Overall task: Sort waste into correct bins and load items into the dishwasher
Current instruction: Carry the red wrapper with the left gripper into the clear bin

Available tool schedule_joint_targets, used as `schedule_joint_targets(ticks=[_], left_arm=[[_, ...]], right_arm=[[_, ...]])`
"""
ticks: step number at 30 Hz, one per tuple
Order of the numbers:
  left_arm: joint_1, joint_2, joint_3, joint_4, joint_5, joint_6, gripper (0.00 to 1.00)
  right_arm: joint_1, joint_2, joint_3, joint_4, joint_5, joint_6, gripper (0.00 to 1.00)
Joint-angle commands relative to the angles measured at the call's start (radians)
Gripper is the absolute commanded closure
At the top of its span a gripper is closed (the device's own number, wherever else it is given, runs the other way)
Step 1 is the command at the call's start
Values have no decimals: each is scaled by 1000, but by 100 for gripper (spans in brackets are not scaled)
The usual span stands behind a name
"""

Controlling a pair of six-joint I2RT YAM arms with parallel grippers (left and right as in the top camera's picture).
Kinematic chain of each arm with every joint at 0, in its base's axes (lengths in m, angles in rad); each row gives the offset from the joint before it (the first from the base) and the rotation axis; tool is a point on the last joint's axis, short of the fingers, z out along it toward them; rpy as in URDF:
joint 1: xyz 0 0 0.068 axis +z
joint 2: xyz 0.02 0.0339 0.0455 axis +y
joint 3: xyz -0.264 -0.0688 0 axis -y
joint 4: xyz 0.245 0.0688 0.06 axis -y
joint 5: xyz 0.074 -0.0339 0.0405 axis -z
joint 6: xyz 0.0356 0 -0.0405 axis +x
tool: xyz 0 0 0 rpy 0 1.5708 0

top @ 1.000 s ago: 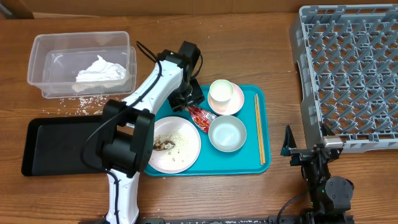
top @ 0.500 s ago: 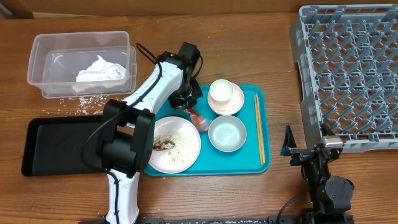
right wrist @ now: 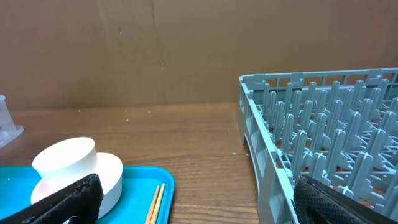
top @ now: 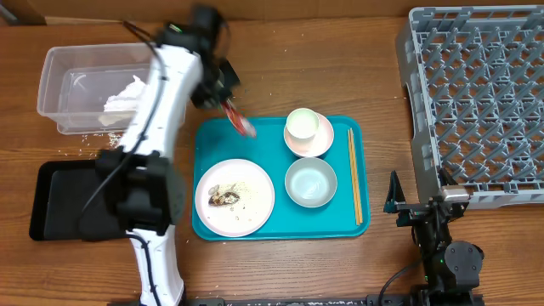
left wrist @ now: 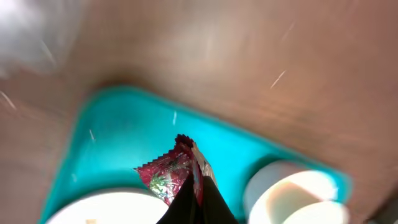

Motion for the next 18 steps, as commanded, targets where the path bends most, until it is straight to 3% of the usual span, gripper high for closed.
schedule_joint_targets(ticks=[1,6,10,13,15,16,18], left_arm=[[69,-40,170,-8,-77,61,96],[165,-39,217,38,-174,60,96],[230,-38,197,56,-342,2,96],[270,-37,184,87,-390,-18,89],[294,-37,182,102,-391,-18,79],[305,-37,182,105,-391,-18,69],[322,-37,182,105,-391,-18,32]], right_arm=[[-4,-9,-10,5,10,-6,0],[-4,-9,-10,5,10,-6,0],[-4,-9,-10,5,10,-6,0],[-4,-9,-10,5,10,-6,0],[-4,-9,-10,5,10,-6,0],[-4,-9,-10,5,10,-6,0],[-4,-9,-10,5,10,-6,0]])
